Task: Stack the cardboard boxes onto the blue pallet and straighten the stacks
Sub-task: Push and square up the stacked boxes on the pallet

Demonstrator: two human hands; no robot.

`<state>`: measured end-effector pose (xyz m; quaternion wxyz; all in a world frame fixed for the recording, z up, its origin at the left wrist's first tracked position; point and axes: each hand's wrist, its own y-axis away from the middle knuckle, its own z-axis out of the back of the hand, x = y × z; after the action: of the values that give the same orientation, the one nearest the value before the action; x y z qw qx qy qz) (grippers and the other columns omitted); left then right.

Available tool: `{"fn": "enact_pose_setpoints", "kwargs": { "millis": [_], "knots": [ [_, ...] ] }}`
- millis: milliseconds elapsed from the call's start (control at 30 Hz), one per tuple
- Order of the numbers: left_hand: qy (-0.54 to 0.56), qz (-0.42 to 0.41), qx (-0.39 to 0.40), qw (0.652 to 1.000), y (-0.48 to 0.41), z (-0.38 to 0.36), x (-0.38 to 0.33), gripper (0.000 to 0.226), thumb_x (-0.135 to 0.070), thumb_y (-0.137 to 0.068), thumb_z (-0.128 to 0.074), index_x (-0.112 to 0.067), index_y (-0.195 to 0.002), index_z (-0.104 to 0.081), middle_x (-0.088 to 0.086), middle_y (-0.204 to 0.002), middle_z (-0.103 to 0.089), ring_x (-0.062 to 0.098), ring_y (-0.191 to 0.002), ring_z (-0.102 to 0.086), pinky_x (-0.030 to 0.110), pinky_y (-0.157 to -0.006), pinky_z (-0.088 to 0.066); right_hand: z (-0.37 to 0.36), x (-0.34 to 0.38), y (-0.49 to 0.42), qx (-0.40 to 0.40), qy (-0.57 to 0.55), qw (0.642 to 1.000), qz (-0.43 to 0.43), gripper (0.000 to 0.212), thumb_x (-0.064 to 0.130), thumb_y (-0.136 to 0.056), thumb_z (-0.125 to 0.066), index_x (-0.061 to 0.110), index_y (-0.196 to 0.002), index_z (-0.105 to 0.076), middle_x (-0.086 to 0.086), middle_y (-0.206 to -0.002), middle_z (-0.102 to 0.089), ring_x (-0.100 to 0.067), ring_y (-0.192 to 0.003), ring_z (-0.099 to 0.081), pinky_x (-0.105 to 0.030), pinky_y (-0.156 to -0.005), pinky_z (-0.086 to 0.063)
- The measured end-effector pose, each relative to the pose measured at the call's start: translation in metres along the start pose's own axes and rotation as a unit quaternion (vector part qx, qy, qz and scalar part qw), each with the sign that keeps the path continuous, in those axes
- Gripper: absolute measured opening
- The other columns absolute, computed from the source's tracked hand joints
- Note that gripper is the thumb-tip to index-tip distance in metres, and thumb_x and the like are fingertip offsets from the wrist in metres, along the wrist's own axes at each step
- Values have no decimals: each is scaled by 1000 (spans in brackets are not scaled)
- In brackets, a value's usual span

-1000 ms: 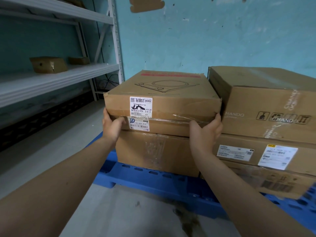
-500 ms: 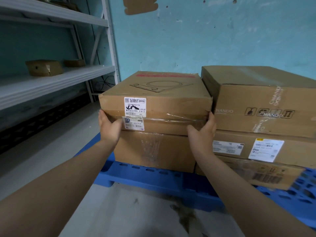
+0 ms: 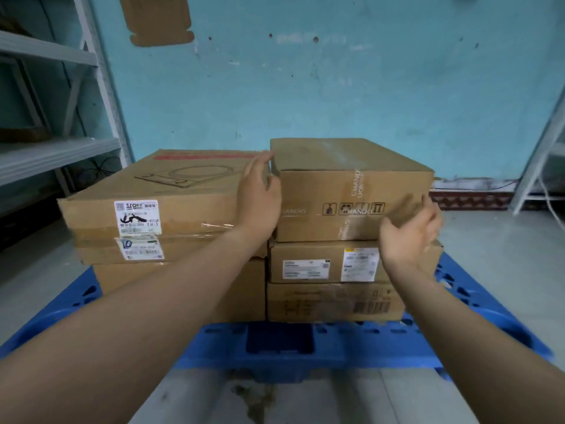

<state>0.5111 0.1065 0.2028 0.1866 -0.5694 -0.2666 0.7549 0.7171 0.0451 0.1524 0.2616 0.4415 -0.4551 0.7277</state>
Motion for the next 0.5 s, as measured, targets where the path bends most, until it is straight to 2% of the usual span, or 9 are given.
{"fn": "enact_pose_setpoints", "kwargs": {
  "millis": [67, 167, 267, 333, 400, 467, 500],
  "knots": [
    [-10, 9, -4, 1000, -1, -20, -4, 41, -12, -98, -40, -21, -137, -48, 2, -144, -45, 17, -134, -40, 33, -115, -29, 4, -7, -14, 7, 19, 1000, -12, 83, 17, -83, -64, 15, -154, -19, -11, -162, -13, -30, -148, -16, -50, -119, -15],
    [-37, 23, -1, 999, -4, -44, -1, 41, -18, -99, -41, -20, -140, -44, -2, -151, -36, 13, -139, -31, 18, -109, -19, 12, -19, -33, 17, 17, 999, -42, 88, 26, -83, -61, 22, -156, -10, -7, -164, -10, -31, -148, -17, -50, -118, -15],
    [-53, 56, -39, 996, -8, -56, 3, 42, -21, -100, -42, -16, -141, -42, 0, -153, -31, 16, -139, -31, 19, -107, -20, 19, -26, -53, 45, -23, 993, -104, 89, 33, -83, -56, 31, -155, -4, -2, -163, -19, -34, -143, -30, -47, -110, -28],
    [-62, 63, -61, 994, -6, -60, 4, 41, -20, -100, -42, -15, -141, -43, 1, -152, -33, 17, -138, -33, 23, -109, -23, 21, -30, -61, 99, -65, 985, -128, 88, 34, -83, -55, 34, -154, -4, 2, -159, -31, -31, -135, -41, -44, -104, -34],
    [-82, 51, -63, 993, -5, -60, 7, 40, -20, -100, -42, -16, -140, -44, 1, -152, -34, 17, -138, -34, 23, -109, -24, 19, -33, -64, 159, -106, 973, -127, 85, 32, -80, -57, 28, -154, -16, 2, -153, -38, -26, -132, -44, -46, -111, -32],
    [-113, 33, -54, 992, -4, -55, 9, 40, -20, -101, -41, -15, -140, -44, 1, -152, -34, 16, -139, -33, 19, -107, -22, 17, -36, -61, 187, -120, 969, -110, 80, 28, -79, -61, 23, -152, -26, -2, -151, -35, -23, -132, -43, -43, -114, -30],
    [-129, 24, -47, 990, -4, -53, 10, 40, -21, -101, -40, -15, -141, -44, 1, -153, -34, 16, -139, -33, 19, -107, -21, 16, -38, -58, 190, -118, 969, -104, 81, 28, -81, -62, 23, -152, -25, -2, -152, -31, -22, -132, -41, -41, -114, -29]
  ]
}}
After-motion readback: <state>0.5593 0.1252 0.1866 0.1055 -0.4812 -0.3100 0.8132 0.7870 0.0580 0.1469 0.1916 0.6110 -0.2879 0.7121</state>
